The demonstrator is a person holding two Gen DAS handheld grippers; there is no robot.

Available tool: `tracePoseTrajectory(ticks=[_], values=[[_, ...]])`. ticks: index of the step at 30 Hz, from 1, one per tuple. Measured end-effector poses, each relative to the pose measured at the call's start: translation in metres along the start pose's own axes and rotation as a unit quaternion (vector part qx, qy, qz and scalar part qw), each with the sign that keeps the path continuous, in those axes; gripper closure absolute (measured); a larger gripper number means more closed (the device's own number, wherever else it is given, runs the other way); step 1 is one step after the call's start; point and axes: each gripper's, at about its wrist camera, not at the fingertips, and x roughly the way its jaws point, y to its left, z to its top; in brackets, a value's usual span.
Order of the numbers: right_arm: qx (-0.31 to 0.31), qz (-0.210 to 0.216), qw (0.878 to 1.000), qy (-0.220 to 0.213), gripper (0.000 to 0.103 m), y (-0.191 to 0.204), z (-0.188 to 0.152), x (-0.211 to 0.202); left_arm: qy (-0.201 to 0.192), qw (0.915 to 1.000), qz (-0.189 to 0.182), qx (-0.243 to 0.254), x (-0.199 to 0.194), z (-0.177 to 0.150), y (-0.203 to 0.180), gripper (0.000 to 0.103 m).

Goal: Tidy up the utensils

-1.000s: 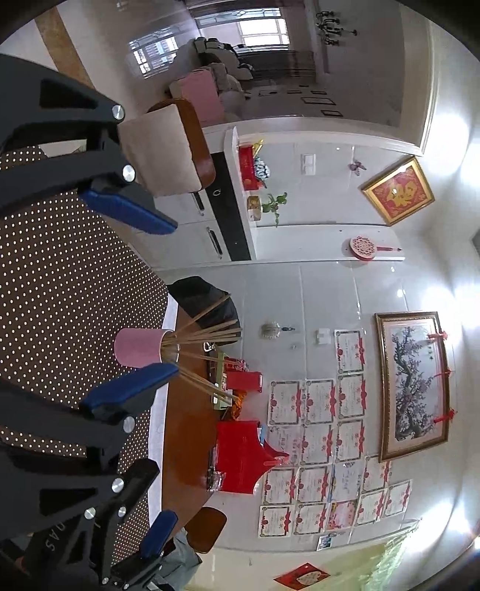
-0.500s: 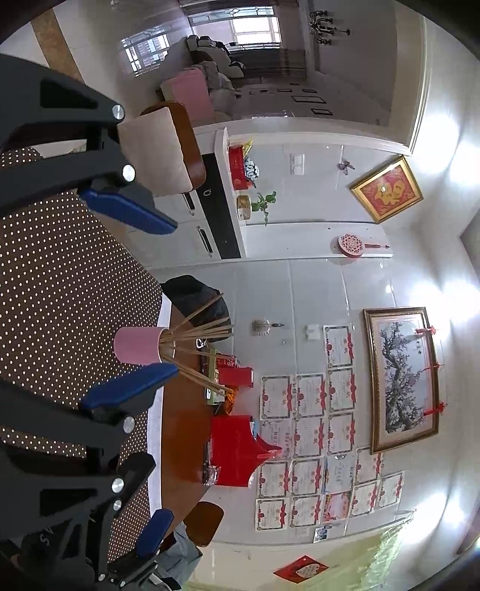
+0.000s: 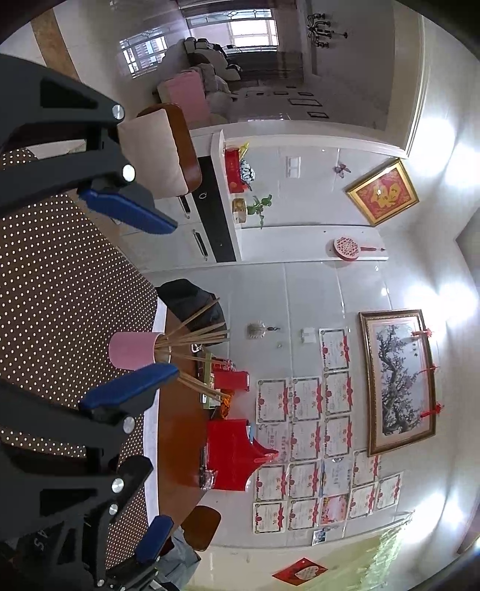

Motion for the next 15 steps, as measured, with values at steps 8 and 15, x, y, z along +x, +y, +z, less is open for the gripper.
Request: tracePoseTrajectory(ticks=[8,15], values=[[0.006,0.000,1.000,0.004,0.011,-0.0019,-0.0007,0.0038,0.000,1.0000,-0.002,0.005,0.0046,-0.0034,0.0028,0.032],[0.008,0.000,1.000,0.005,0.011,-0.0032,-0.0009,0.0052,0.002,1.0000,-0.003,0.006,0.0081,-0.0051,0.0039,0.032]])
